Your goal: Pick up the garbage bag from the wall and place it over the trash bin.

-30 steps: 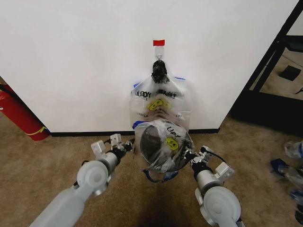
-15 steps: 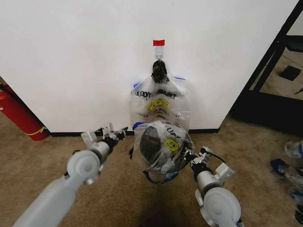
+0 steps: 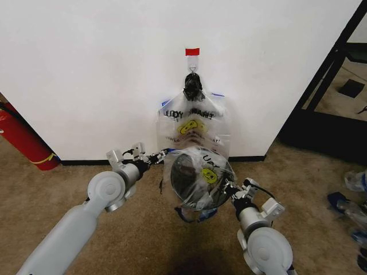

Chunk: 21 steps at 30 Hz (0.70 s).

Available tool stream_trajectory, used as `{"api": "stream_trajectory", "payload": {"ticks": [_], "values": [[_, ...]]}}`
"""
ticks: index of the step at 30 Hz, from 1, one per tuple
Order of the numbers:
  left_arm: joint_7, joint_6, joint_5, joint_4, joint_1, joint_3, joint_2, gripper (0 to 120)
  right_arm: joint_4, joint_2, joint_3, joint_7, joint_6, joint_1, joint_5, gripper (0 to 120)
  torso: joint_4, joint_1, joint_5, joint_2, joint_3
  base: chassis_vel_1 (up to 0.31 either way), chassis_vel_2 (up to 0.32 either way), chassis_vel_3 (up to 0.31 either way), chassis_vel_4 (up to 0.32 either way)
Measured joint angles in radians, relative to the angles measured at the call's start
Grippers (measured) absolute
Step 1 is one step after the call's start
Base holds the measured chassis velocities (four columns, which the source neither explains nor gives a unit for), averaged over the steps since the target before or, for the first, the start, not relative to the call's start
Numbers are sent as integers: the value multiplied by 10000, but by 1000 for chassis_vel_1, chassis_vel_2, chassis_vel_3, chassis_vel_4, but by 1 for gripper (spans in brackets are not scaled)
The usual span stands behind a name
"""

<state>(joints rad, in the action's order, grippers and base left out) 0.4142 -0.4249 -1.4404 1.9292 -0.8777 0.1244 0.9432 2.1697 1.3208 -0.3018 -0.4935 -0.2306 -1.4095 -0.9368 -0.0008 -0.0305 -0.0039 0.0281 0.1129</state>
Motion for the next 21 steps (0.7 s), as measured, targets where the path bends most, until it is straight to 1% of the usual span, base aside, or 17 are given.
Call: {"api": "stream_trajectory", "payload": {"ticks": [1,3,4,6,10,11,12,13,19,21], "values": [[-24,1,1,-10,-5,-29,2,69,-20,5,0,-1,-1,7,0,0,0,0,0,0,0,0,0,0,0],[-57,9,6,-36,-5,-68,17,59,-48,28,9,-11,-3,29,2,0,0,0,0,0,0,0,0,0,0],[-57,9,6,-36,-5,-68,17,59,-48,28,9,-11,-3,29,2,0,0,0,0,0,0,0,0,0,0],[-73,22,12,-64,7,-109,56,52,-57,63,26,-14,-3,46,11,0,0,0,0,0,0,0,0,0,0],[-98,33,29,-84,0,-164,115,34,-78,98,31,-17,-4,51,44,0,-1,0,0,0,0,0,0,0,0],[-102,35,46,-89,-13,-185,134,31,-81,105,34,-17,-4,48,49,0,0,0,1,0,0,0,0,0,0],[-102,35,46,-89,-13,-185,134,31,-81,105,34,-17,-4,48,49,0,0,0,1,0,0,0,0,0,0],[-104,37,63,-97,-26,-208,152,26,-83,114,36,-17,-4,45,56,0,0,0,-1,0,0,0,0,0,0],[-105,40,204,-78,-32,-329,280,2,-67,181,69,-22,-4,26,77,0,-1,0,0,0,0,0,0,0,0],[-108,40,249,-74,-31,-348,297,0,-48,188,70,-24,-5,19,78,0,-1,0,0,0,0,0,0,0,0]]}}
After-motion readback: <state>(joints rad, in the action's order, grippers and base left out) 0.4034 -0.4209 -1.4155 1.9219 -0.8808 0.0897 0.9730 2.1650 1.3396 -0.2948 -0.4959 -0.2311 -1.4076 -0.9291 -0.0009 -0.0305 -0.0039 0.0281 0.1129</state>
